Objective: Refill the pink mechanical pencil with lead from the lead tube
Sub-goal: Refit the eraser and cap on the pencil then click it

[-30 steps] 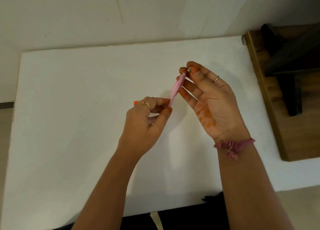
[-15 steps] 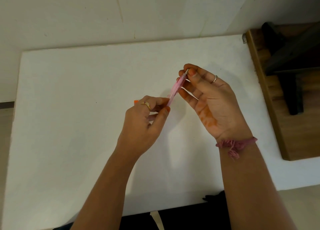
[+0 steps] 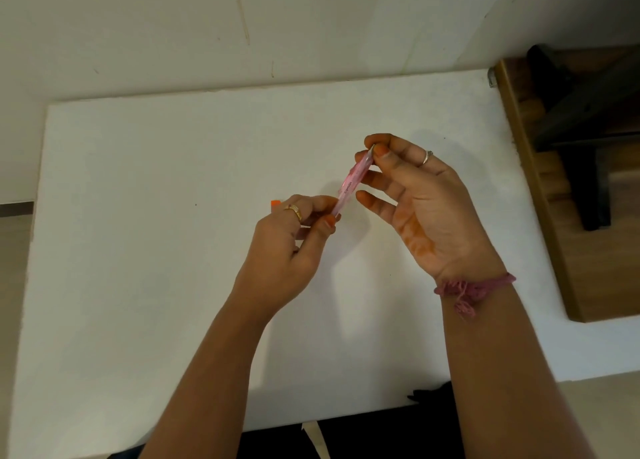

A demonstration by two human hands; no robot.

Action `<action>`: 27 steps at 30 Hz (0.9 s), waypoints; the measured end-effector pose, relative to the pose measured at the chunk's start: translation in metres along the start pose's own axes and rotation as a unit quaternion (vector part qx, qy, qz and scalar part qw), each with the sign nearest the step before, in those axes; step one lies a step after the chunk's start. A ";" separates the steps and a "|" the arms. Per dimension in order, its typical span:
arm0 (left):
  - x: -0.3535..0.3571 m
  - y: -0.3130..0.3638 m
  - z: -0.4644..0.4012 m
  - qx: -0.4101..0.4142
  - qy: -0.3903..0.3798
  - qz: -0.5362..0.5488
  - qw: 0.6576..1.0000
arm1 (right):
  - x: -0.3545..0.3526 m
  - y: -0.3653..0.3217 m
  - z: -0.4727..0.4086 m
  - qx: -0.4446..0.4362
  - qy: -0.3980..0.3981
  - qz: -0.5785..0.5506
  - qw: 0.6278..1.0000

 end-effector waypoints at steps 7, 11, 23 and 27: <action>0.002 0.001 0.001 -0.040 -0.013 0.074 0.996 | 0.003 0.000 0.000 -0.026 0.021 -0.005 0.999; 0.001 0.000 0.001 -0.070 -0.038 0.134 0.988 | 0.003 -0.004 0.001 -0.056 0.031 0.062 0.996; -0.001 -0.001 -0.001 -0.114 -0.077 0.155 0.978 | 0.005 0.003 -0.001 -0.019 0.023 0.050 0.998; -0.007 -0.004 -0.003 -0.133 -0.039 0.165 0.977 | 0.000 0.011 -0.004 -0.013 0.084 0.053 0.995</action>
Point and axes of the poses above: each hand's wrist, its own z-axis away from the middle knuckle, its own x-axis out of the palm, y = z × x, the point moved 3 cm from there along -z, towards the middle knuckle, and after that the axes turned 6 degrees about -y, right-handed, at the moved point
